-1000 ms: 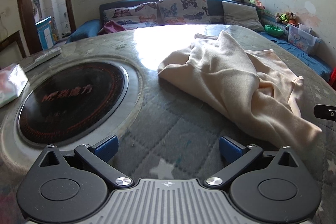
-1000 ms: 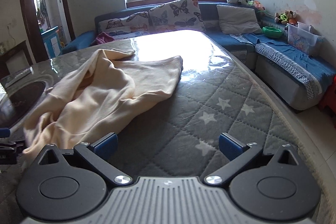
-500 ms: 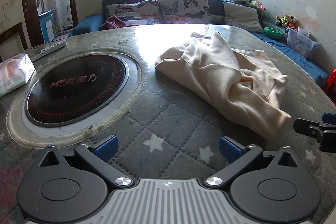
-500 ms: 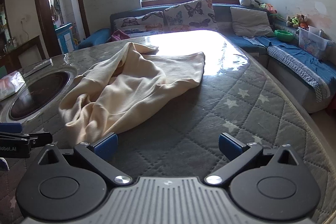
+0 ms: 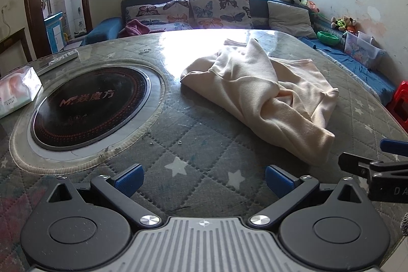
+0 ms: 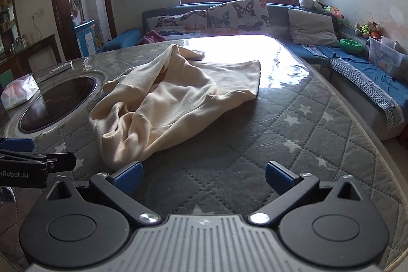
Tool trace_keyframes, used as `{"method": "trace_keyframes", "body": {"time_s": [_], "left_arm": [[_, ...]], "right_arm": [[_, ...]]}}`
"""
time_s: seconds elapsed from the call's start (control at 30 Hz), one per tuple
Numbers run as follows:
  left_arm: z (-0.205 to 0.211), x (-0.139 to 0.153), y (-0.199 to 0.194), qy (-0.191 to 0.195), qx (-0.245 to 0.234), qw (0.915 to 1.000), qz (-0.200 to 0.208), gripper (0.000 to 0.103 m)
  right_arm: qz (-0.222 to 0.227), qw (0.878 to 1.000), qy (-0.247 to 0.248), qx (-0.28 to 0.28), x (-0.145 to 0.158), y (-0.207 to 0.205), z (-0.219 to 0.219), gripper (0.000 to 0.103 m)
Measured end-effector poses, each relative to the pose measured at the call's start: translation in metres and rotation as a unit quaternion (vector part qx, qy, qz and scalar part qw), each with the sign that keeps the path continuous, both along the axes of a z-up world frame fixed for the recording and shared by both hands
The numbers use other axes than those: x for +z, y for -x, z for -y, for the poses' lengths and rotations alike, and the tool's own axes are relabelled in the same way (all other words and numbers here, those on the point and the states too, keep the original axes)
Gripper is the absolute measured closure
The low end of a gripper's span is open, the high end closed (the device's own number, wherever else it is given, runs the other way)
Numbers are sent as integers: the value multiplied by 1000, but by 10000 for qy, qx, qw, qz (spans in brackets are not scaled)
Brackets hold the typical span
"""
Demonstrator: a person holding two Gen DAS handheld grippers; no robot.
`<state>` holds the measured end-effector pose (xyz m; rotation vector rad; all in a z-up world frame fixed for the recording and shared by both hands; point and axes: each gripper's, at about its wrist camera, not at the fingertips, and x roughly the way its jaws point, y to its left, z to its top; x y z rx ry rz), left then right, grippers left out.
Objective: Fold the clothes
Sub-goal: 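Approach the crumpled cream sweatshirt with both grippers open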
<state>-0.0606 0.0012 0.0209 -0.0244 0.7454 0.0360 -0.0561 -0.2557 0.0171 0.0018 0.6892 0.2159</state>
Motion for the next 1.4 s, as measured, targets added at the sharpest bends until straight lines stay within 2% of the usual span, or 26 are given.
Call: {"method": "trace_keyframes", "body": {"time_s": [1.4], "left_arm": [[12,0,2,-117,-119,9998,-104,0]], "right_arm": [[-137,9997,88,161,-3,2,-7,0]]}}
